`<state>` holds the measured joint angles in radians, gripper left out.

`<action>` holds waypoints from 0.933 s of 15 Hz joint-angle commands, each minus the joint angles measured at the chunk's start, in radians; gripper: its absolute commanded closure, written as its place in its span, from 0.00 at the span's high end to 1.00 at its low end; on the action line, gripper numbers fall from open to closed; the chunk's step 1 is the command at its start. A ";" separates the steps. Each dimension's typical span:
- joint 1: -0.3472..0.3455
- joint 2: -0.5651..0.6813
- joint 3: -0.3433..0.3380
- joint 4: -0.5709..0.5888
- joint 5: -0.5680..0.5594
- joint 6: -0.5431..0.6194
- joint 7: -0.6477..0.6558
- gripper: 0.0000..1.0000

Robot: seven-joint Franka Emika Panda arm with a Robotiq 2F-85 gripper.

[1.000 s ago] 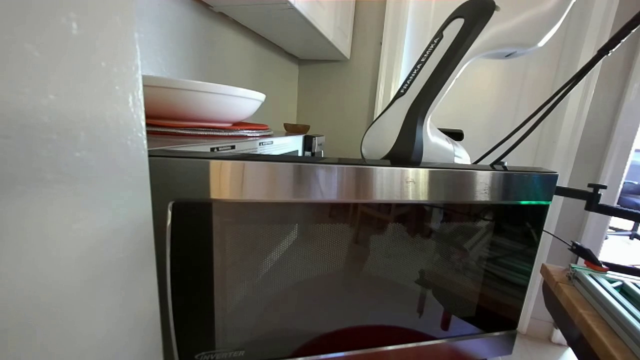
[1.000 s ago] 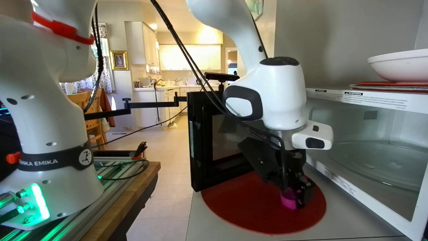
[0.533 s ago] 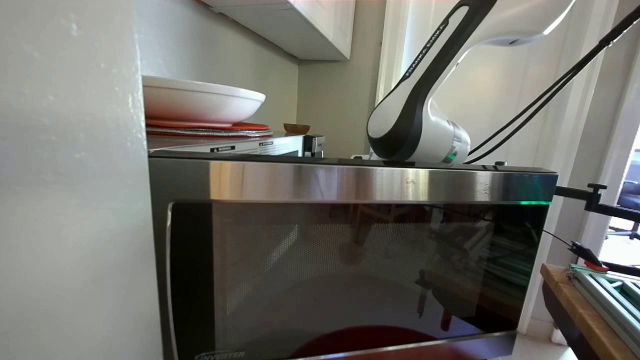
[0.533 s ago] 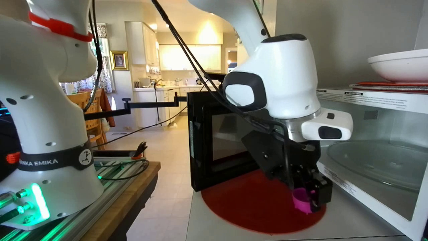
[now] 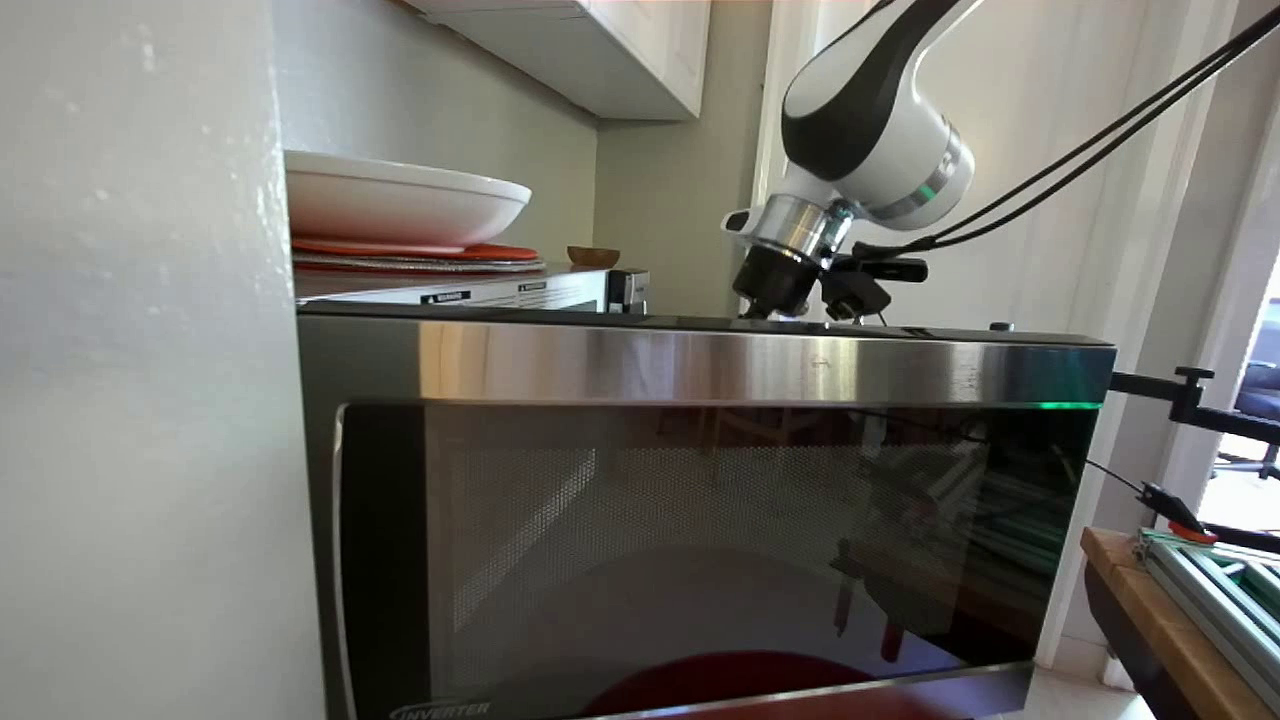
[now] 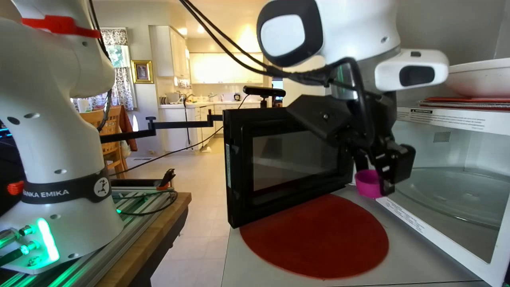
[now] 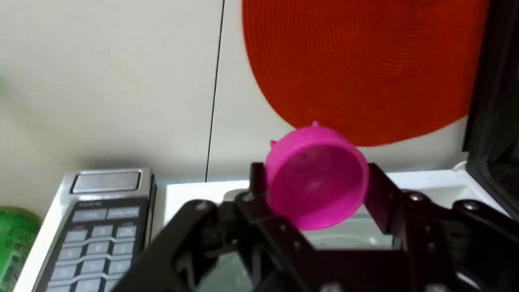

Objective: Put the pink bowl on top of the microwave, then close the door of the microwave

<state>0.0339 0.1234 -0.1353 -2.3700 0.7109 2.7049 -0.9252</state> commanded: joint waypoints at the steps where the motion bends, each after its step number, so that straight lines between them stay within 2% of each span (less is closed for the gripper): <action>1: -0.061 -0.112 0.021 0.006 -0.092 -0.117 0.029 0.36; 6: -0.078 -0.181 0.005 0.083 -0.126 -0.171 0.011 0.36; 14: -0.098 -0.032 0.017 0.273 -0.120 -0.140 0.029 0.36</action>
<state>-0.0406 0.0217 -0.1381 -2.1780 0.6101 2.5615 -0.9200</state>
